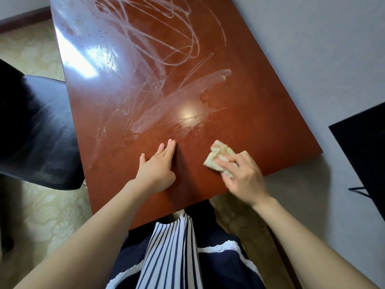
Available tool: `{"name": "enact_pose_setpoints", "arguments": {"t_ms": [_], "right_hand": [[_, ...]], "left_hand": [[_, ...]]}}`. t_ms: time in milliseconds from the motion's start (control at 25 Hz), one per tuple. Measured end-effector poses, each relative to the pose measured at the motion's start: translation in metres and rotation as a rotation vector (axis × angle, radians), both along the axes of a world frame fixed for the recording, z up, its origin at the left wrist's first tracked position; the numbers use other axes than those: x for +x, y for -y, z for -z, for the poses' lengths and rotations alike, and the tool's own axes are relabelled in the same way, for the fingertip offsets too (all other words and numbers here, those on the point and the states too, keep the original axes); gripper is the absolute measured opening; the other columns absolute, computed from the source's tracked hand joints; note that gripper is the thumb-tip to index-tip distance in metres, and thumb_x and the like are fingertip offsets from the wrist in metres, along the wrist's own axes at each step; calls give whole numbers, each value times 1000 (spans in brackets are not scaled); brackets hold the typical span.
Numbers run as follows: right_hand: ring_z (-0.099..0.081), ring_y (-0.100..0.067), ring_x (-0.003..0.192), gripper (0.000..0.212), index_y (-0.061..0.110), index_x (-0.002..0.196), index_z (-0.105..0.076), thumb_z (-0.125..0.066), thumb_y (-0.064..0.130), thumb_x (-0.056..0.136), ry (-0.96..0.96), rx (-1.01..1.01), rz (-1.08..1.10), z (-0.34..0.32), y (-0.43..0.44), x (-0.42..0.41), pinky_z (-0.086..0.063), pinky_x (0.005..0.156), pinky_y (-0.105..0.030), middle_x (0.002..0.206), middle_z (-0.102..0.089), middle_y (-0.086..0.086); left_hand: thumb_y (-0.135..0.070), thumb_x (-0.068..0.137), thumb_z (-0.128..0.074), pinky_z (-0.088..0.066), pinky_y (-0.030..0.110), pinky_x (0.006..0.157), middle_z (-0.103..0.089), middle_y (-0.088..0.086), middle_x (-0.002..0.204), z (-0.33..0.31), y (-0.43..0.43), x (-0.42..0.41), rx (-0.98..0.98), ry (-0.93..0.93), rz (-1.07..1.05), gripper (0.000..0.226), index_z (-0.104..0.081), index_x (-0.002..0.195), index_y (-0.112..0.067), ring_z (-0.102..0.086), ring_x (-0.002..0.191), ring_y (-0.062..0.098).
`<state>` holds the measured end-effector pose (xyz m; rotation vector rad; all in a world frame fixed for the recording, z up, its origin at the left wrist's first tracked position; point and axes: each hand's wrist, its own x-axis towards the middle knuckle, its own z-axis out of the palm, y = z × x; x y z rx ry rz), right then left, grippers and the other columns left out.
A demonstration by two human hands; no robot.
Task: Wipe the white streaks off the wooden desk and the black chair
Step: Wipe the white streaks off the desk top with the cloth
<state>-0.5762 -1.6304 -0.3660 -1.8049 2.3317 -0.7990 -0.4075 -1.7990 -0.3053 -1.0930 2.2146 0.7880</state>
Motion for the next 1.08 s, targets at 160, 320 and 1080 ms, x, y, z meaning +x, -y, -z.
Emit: {"name": "enact_pose_setpoints", "arguments": {"t_ms": [160, 320, 1080], "right_hand": [[-45, -26, 82, 31, 11, 106, -70, -57, 16, 79, -30, 9, 363, -2, -17, -61, -46, 69, -38, 90, -60, -12], [-53, -38, 95, 31, 7, 117, -65, -57, 15, 88, 58, -21, 778, -18, -26, -96, -36, 79, -33, 109, -62, -19], [-44, -20, 93, 35, 20, 105, -71, -67, 5, 74, 160, -59, 377, 8, 11, 65, -47, 76, -38, 101, -64, -1]], "left_hand": [[0, 80, -43, 4, 52, 117, 11, -12, 159, 0, 1, 0, 3, 2, 1, 93, 11, 152, -25, 7, 146, 8], [0, 79, -43, 4, 52, 117, 11, -12, 159, 0, 1, 0, 3, 1, 1, 94, 11, 152, -25, 7, 146, 7], [-3, 80, -42, 0, 48, 118, 9, -4, 160, 3, -6, -1, -90, -36, 53, 90, 10, 152, -18, 4, 147, 15]]}}
